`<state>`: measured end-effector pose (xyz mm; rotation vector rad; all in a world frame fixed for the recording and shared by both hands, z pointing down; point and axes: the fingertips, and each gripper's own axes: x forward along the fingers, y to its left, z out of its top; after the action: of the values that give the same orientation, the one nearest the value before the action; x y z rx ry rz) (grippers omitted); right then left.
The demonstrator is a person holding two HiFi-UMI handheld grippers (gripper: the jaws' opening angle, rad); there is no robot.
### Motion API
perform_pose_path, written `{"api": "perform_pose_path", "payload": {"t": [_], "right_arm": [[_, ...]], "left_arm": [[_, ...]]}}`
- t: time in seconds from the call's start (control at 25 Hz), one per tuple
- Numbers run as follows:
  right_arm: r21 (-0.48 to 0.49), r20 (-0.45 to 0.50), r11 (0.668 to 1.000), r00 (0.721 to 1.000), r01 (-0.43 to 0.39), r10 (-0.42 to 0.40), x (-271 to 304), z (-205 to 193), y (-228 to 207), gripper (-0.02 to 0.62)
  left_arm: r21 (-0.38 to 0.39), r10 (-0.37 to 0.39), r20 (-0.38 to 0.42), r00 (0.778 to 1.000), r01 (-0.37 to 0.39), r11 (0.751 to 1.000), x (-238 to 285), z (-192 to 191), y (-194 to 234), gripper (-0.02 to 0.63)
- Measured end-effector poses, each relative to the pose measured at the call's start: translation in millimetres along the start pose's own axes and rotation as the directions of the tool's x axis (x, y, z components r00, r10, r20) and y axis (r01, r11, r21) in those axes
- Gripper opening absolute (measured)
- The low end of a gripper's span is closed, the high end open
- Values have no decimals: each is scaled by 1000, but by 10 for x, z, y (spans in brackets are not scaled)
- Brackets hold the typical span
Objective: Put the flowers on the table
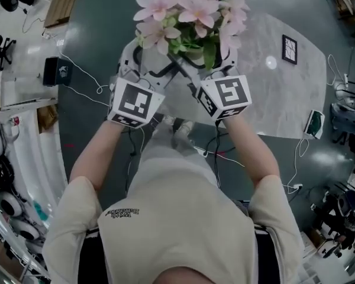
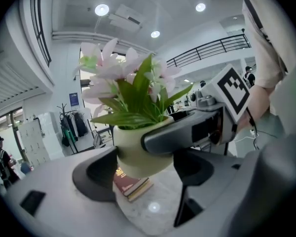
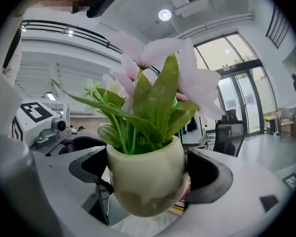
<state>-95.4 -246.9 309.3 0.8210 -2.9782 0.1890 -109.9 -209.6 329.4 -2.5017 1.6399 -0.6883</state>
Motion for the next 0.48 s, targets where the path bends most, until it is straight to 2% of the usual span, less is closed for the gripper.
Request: {"api": "perform_pose_path", "payload": {"t": [0.2,0.48], "right_arm": [[-11,-60,999,998,-33,33,103,-310,-109,512],[17,-121,998,991,-55,57,434,-1058,-130,512]], "left_arm": [[-57,30,-58,998,-33,998,184,-356,-63,350],[-126,21,-87,996,-31,992,414,-1120,-51,350]]}}
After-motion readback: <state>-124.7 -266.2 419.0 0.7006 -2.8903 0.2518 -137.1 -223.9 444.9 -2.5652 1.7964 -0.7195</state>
